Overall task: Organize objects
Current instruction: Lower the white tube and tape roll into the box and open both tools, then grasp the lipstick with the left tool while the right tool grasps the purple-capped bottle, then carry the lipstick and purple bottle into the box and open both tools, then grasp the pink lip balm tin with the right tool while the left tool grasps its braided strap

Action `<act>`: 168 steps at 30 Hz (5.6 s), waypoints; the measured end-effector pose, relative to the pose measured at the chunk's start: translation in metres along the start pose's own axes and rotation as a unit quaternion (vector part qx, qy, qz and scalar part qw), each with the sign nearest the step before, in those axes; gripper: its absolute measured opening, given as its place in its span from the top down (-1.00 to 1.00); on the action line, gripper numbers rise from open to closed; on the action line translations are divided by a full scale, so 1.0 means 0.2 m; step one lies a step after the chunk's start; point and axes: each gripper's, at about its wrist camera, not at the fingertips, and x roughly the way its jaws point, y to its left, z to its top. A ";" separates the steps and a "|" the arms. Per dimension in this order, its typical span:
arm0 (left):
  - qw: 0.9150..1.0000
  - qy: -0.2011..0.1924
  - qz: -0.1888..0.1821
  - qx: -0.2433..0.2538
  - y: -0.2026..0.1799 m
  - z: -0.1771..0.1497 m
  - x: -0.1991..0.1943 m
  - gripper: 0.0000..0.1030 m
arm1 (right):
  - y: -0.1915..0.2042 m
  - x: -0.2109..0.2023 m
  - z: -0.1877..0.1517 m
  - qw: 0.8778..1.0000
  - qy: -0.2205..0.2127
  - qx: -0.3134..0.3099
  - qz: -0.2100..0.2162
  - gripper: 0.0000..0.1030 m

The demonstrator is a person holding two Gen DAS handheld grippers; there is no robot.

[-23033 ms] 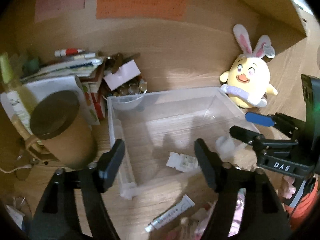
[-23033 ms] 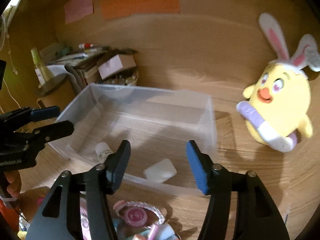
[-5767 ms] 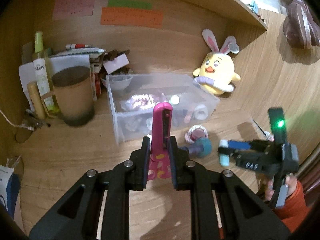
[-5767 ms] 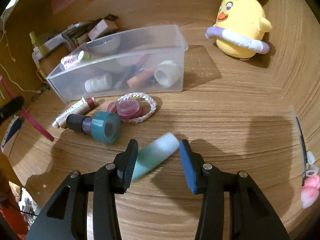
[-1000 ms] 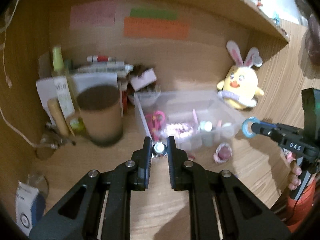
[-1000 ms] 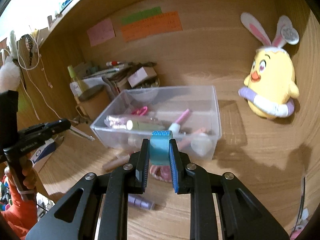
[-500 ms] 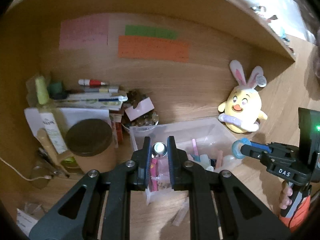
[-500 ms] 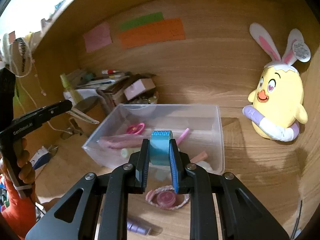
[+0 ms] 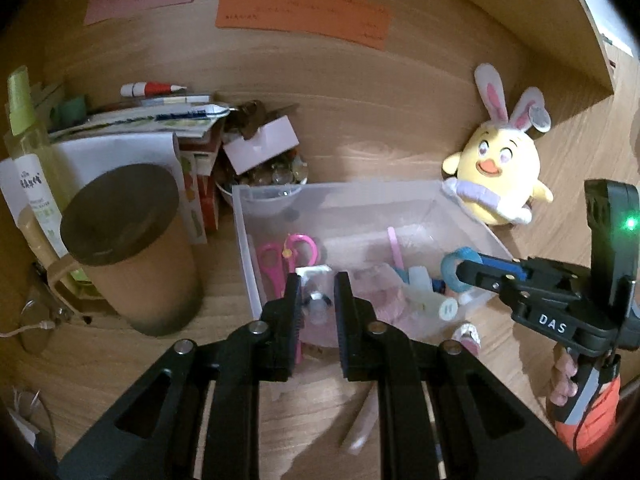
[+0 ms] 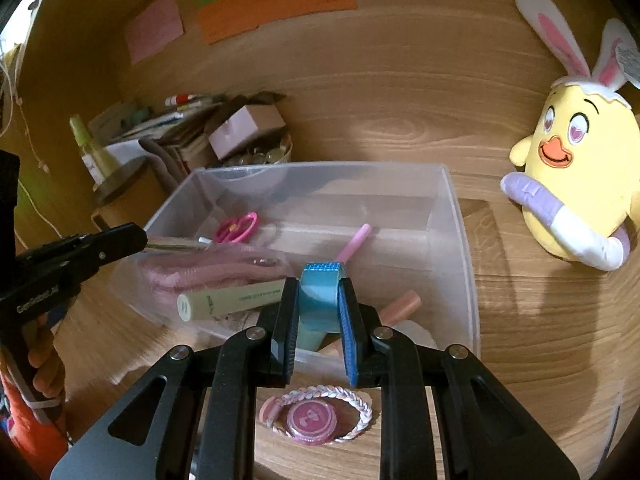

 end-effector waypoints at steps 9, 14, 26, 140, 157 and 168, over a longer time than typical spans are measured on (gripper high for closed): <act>1.000 -0.002 0.007 0.031 -0.05 -0.07 -0.11 0.54 | 0.01 -0.07 -0.02 1.000 -0.015 -0.010 -0.019 0.20; 0.999 -0.014 0.016 0.038 -0.07 -0.11 -0.19 0.01 | 0.05 -0.18 -0.07 0.999 -0.023 -0.024 -0.006 0.16; 0.996 0.062 0.017 0.054 -0.11 -0.32 -0.04 -0.23 | 0.20 -0.24 -0.34 0.996 0.011 -0.074 0.052 -0.06; 0.999 0.036 -0.007 0.027 -0.14 -0.33 -0.13 -0.01 | 0.01 0.03 -0.33 0.996 0.075 -0.048 -0.002 0.41; 0.992 0.104 -0.049 0.054 -0.37 -0.32 0.12 -0.01 | -0.02 -0.18 -0.37 0.999 0.024 -0.041 0.014 0.46; 0.988 0.125 -0.035 0.086 -0.58 -0.31 0.31 0.53 | -0.20 -0.31 -0.41 1.000 -0.005 -0.007 0.001 0.46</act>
